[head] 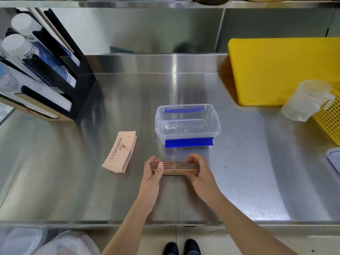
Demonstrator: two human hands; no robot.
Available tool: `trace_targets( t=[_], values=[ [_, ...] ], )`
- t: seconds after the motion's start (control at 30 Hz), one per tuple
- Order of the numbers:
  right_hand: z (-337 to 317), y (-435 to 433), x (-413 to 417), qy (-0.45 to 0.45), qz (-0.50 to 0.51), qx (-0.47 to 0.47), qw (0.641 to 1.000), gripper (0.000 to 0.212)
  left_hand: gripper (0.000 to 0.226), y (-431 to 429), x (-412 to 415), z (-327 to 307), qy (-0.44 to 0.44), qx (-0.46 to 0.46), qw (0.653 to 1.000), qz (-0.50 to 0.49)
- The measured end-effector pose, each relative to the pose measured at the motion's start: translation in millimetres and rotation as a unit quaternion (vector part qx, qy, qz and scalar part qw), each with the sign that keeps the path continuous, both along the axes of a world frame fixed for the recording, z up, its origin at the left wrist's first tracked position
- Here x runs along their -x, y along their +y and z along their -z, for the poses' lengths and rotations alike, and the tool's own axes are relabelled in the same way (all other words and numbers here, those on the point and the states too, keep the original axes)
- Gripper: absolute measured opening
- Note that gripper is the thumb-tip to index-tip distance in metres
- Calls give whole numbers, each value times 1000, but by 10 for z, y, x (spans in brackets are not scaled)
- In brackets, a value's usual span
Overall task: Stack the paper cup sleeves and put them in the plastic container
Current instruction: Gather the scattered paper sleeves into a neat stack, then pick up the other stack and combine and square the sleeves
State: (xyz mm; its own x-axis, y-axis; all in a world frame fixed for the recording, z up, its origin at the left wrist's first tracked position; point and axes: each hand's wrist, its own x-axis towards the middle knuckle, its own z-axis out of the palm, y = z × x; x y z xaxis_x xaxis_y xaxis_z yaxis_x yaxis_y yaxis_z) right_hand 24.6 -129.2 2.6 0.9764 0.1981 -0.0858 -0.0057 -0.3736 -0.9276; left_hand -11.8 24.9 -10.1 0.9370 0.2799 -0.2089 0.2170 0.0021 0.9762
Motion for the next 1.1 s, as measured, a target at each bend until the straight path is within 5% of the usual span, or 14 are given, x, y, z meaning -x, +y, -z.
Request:
trace_targets(
  t=[0.3,0.57,0.87,1.1],
  values=[
    [-34,6,-19,27,-4,2,1000,37,8,0,-52,-36,3,-107,994,6],
    [5,-71,-11,68,48,-56,995,34,31,181,43,1,-13,-179,983,39],
    [-54,-8,-114,52,81,-93,991,34,29,216,45,8,-4,-146,989,-16],
    [-399,249,-299,14,-3,-109,994,26,24,334,125,-148,-26,-72,985,-152]
  ],
)
